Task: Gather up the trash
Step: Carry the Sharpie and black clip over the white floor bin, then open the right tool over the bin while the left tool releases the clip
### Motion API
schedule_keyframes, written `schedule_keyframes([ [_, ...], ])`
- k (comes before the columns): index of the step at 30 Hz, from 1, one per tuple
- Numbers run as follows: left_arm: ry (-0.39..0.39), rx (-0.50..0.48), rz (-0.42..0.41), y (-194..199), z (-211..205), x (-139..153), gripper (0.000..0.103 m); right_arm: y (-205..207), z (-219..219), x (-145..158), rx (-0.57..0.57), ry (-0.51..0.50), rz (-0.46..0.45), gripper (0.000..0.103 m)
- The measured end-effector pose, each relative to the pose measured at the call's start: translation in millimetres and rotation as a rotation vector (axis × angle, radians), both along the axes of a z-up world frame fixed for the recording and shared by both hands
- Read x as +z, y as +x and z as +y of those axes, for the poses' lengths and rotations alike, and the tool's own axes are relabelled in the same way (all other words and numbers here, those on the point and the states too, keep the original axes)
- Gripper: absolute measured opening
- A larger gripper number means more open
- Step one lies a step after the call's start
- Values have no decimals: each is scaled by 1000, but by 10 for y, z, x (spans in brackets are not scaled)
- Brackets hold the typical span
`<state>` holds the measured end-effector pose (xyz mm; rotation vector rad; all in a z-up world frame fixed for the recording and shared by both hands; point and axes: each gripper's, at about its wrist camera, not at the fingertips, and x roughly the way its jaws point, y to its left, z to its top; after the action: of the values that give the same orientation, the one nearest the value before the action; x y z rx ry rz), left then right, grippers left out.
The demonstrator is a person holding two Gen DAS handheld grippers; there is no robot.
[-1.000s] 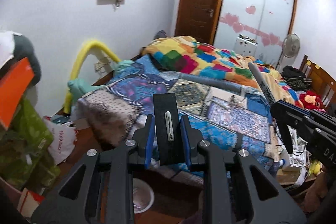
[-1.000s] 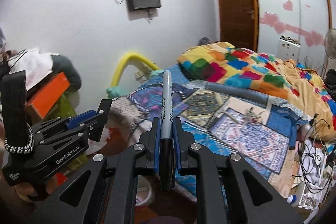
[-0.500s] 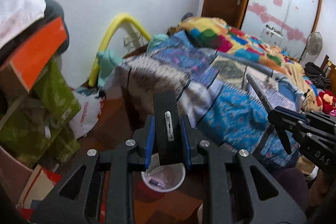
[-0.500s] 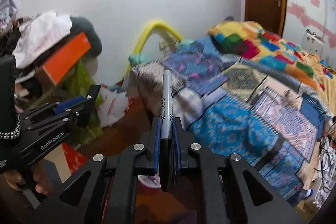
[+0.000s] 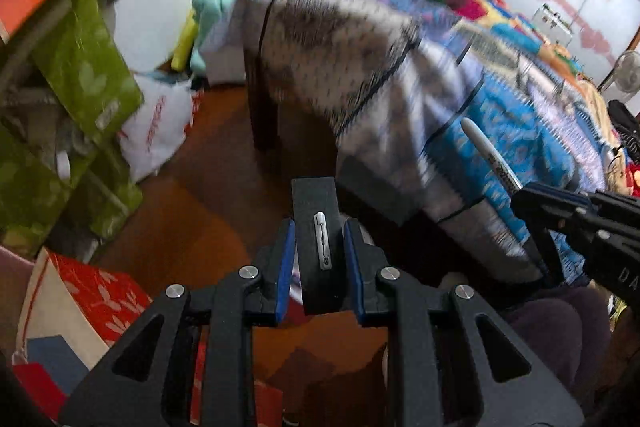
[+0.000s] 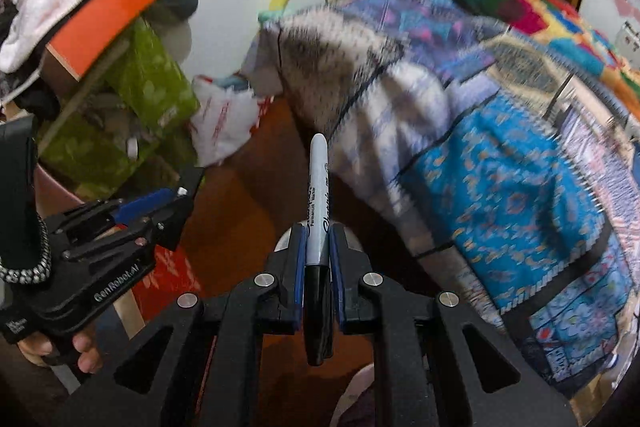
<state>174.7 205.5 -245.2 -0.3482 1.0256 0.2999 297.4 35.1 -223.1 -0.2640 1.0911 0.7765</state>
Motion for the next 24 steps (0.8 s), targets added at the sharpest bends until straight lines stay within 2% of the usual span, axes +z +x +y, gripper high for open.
schedule_keyframes([
  [8, -71, 15, 96, 65, 43, -497, 24, 162, 207, -535, 24, -86, 116, 11],
  [12, -95, 25, 127, 108, 65, -621, 24, 213, 355, -724, 41, -125, 148, 11],
  [18, -128, 44, 140, 185, 140, -726, 24, 367, 525, -864, 59, -93, 247, 11],
  [20, -143, 47, 141, 222, 157, -743, 24, 418, 552, -891, 53, -92, 267, 15],
  [22, -153, 43, 144, 262, 160, -751, 24, 447, 546, -865, 42, -90, 250, 30],
  [24, -163, 34, 146, 315, 153, -760, 24, 455, 528, -813, 33, -88, 222, 40],
])
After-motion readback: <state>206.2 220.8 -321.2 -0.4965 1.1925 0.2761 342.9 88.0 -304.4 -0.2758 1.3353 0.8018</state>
